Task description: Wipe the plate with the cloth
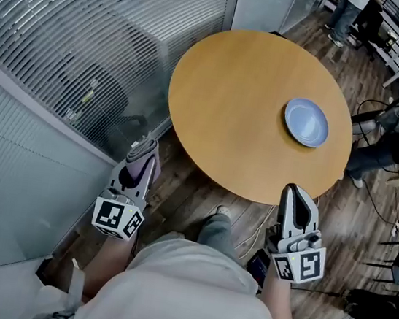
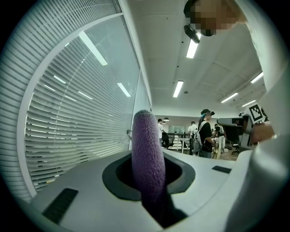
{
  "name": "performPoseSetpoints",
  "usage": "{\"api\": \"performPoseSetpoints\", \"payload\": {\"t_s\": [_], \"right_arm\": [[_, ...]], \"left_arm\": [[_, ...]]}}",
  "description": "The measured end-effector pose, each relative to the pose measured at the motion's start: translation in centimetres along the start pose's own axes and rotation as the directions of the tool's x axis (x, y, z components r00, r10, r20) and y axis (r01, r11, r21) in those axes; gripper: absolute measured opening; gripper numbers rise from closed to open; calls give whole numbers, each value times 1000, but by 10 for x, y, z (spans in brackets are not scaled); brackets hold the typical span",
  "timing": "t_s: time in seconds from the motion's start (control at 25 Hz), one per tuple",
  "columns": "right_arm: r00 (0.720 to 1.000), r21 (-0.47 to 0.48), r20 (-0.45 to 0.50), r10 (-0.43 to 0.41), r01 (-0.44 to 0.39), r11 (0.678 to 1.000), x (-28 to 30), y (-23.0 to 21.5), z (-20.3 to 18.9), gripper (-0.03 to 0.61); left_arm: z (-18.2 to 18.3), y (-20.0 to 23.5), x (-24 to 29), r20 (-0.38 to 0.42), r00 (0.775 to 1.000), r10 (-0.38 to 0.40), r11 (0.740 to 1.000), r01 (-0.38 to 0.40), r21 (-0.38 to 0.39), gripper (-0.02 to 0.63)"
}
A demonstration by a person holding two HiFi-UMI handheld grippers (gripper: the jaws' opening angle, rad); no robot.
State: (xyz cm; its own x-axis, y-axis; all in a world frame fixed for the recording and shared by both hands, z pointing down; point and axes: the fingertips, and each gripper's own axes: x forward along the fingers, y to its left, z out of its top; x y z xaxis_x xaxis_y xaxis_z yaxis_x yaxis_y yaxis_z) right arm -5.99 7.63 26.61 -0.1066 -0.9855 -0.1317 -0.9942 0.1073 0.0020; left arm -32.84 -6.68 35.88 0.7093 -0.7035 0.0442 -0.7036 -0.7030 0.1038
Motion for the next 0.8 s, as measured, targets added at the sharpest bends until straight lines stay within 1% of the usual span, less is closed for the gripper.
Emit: {"api": "performPoseSetpoints", "payload": {"t_s": [0.32, 0.56, 0.72, 0.8], "right_arm": [[999, 19, -9, 37, -36, 999, 25, -74, -4, 20], [996, 39, -6, 94, -94, 995, 34, -134, -7, 20], [990, 48, 6, 141, -141, 989, 45, -163, -4, 20], [986, 51, 12, 167, -167, 985, 53, -172, -6, 20]], "left_arm": [[-3, -32, 57, -12, 999, 46, 999, -46, 21, 84], [-1, -68, 80, -16, 993, 116, 993, -116, 35, 84], [4, -85, 92, -15, 986, 168, 982, -166, 85, 84], [3, -91, 96, -11, 982, 190, 978, -189, 93, 84]]}}
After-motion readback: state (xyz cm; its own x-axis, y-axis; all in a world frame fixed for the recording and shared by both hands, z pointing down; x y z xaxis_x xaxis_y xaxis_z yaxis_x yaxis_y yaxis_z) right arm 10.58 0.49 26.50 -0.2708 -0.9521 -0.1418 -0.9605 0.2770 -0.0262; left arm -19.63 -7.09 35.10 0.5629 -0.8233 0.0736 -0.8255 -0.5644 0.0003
